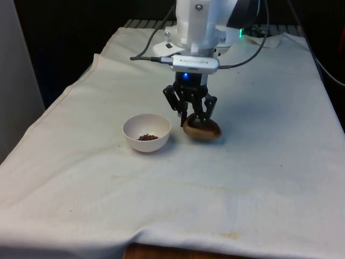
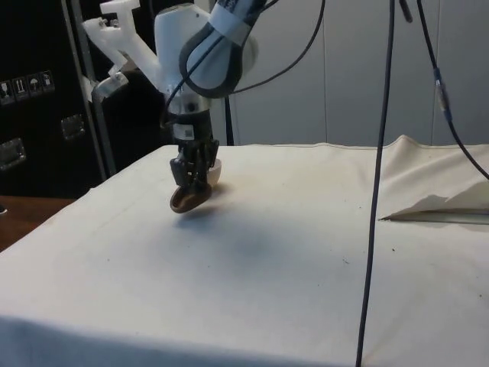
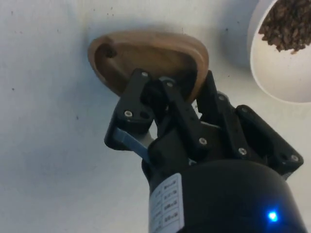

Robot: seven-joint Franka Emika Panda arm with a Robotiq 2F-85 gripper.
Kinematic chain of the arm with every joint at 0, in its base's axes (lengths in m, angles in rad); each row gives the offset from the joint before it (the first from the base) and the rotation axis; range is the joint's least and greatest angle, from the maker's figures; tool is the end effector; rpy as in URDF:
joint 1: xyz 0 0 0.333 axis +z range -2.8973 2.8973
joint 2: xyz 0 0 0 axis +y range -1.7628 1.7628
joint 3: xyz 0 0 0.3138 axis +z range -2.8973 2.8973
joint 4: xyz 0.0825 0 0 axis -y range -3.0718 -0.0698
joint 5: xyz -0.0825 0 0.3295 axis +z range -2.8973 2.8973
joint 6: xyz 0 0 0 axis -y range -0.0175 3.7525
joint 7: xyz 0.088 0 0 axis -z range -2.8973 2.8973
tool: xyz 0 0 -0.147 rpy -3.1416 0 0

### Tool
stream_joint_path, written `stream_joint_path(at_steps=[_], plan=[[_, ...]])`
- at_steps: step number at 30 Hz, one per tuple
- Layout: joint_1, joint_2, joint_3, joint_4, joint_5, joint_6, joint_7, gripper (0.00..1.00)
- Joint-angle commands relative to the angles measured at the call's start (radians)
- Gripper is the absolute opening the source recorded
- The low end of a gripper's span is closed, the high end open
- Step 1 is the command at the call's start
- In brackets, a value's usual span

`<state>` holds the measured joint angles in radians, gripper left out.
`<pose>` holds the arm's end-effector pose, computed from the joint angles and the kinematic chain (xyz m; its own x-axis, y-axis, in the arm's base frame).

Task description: Pour the coffee beans from the cup into the bowl.

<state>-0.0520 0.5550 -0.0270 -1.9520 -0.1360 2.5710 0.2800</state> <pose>0.5927 -0.0471 0.1989 0.9683 -0.2362 0.0817 -0.2422 -0.9673 0.0748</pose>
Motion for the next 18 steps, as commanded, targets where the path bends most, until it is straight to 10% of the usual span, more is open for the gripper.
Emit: stream_joint_path(at_steps=[1,18], plan=[[-0.016,0.003,0.015,0.001,0.029,0.007,-0.027,0.03],[-0.005,0.009,-0.017,0.003,0.240,0.005,-0.210,0.03]])
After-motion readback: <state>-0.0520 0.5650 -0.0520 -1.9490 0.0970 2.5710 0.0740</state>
